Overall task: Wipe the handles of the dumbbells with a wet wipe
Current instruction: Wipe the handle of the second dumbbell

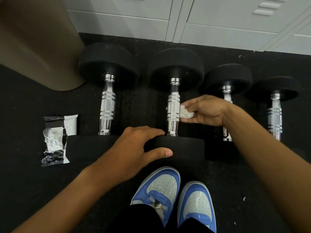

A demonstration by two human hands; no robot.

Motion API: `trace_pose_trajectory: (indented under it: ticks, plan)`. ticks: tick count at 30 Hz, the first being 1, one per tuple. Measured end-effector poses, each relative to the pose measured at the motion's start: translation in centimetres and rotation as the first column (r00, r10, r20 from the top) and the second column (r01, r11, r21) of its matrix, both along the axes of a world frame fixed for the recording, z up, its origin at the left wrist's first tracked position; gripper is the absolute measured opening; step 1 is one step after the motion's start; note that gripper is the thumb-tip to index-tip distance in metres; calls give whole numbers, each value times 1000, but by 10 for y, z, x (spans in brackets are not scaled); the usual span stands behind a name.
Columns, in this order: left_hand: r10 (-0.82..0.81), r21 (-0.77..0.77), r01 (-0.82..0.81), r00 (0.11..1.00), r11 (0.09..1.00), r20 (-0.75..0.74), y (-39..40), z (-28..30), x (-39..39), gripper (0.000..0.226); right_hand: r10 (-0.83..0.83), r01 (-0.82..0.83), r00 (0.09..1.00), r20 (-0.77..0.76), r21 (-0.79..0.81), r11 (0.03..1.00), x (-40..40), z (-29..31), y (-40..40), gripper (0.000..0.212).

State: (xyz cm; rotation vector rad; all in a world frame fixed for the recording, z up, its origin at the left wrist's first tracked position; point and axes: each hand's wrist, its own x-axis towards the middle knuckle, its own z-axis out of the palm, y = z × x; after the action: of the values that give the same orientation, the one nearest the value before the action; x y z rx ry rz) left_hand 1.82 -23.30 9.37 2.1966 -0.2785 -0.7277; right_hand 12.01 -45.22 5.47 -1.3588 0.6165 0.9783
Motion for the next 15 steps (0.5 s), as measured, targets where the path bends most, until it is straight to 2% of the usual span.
trace_pose_trajectory:
  ticks: [4, 6, 9, 11, 15]
  plan:
    - [2, 0, -2, 1000, 1000, -6, 1, -1, 0, 71, -159, 167, 978, 131, -48, 985, 14, 1, 6, 21]
    - [2, 3, -2, 1000, 1000, -7, 1, -2, -1, 71, -173, 178, 976, 129, -25, 984, 9, -7, 16, 24]
    - [4, -3, -4, 1000, 1000, -3, 1, -2, -1, 71, -100, 97, 994, 45, 63, 993, 0, -8, 14, 28]
    - [4, -3, -4, 1000, 1000, -1, 1, -2, 0, 70, -130, 127, 989, 72, 48, 991, 5, -2, 7, 22]
    - [1, 2, -1, 1000, 1000, 1, 1, -4, -1, 70, -243, 244, 952, 183, 19, 970, 16, -3, 15, 28]
